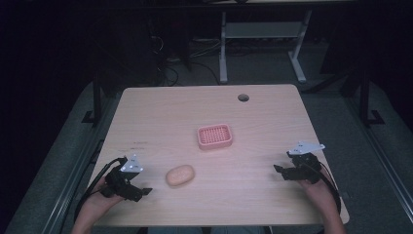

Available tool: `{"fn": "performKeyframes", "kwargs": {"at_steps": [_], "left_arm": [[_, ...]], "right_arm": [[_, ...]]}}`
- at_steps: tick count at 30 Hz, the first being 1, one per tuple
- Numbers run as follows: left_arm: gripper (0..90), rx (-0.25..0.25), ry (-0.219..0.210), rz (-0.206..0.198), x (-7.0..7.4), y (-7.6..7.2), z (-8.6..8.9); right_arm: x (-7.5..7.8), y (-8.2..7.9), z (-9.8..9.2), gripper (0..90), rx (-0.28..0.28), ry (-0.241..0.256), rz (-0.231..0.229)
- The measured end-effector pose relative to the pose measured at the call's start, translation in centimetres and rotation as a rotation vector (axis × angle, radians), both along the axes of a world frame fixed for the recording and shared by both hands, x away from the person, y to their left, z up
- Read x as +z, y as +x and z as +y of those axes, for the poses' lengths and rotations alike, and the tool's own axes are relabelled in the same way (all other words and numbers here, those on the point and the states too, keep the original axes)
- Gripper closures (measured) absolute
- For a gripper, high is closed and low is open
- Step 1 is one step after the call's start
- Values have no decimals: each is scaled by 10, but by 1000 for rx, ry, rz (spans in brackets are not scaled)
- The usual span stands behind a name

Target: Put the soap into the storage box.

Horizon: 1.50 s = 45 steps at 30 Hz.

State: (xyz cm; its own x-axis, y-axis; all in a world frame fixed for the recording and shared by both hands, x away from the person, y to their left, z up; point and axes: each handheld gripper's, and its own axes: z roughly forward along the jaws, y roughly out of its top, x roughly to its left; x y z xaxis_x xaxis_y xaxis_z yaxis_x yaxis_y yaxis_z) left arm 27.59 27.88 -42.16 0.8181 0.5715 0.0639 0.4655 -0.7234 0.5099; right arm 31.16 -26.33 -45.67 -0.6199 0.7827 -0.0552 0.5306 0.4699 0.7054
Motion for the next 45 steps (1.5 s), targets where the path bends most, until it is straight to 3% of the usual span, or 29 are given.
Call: {"fn": "performKeyframes", "kwargs": {"at_steps": [10, 18, 30, 45], "left_arm": [[210, -45, 17, -9, 5, 9, -20], [209, -60, 26, -7, 8, 11, -27], [209, -116, 52, 14, 12, 27, -57], [216, -182, 95, 65, 3, 45, -95]], "right_arm": [[2, -1, -1, 252, 0, 16, -6], [2, -1, -1, 252, 3, 20, -7], [3, -2, -2, 251, 6, 23, -10], [5, -3, -1, 249, 5, 22, -25]]}}
